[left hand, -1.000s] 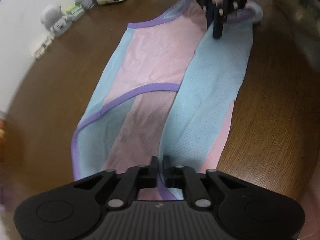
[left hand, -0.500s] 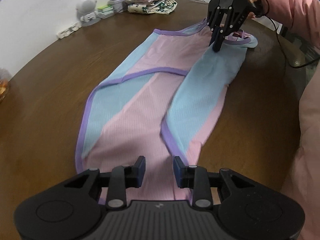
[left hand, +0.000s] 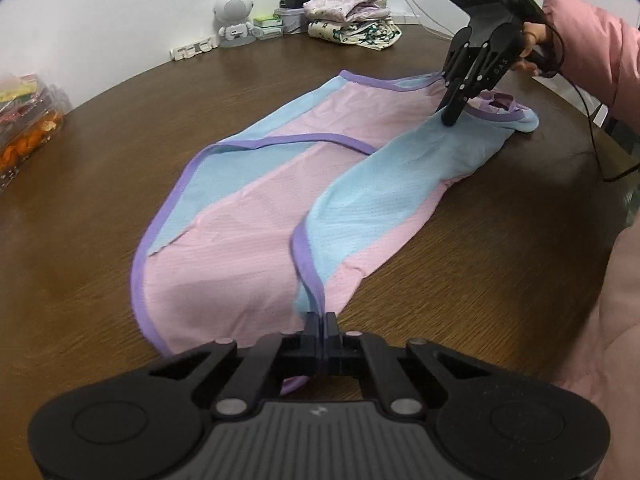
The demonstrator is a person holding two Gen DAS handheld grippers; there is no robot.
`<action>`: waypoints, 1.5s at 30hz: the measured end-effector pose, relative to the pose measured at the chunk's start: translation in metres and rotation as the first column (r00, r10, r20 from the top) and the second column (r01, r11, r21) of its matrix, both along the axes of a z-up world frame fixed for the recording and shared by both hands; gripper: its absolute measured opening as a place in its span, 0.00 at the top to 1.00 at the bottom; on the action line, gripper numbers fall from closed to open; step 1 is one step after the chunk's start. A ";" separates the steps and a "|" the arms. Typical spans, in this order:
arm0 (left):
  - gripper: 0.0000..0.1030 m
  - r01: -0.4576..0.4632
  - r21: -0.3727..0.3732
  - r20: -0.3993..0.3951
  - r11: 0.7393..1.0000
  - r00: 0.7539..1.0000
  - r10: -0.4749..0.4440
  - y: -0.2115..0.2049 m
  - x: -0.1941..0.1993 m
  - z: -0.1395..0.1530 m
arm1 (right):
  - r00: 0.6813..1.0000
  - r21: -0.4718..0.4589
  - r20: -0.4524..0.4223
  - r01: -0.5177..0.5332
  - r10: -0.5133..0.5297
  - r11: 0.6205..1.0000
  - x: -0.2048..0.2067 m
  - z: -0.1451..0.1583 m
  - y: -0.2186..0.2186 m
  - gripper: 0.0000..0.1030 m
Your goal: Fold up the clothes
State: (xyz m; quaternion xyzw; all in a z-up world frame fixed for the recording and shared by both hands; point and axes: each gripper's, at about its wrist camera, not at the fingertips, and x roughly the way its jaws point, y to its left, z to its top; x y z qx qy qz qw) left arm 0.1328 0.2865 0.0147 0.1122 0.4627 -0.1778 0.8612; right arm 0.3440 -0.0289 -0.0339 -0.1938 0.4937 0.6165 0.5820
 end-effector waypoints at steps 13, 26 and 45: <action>0.53 -0.544 0.068 0.003 0.836 0.838 0.545 0.034 0.048 0.016 | 0.992 0.116 0.033 -0.125 0.122 0.985 0.002 -0.004 -0.010 0.95; 0.49 -0.402 -0.179 0.118 0.898 0.897 0.426 -0.130 0.060 0.028 | 0.999 0.349 0.000 0.033 -0.035 0.937 0.014 0.030 -0.085 0.45; 0.56 0.284 -0.137 0.141 0.949 0.954 -0.265 -0.283 0.126 0.020 | 0.954 0.251 0.204 0.166 -0.219 0.954 -0.042 0.009 -0.224 0.56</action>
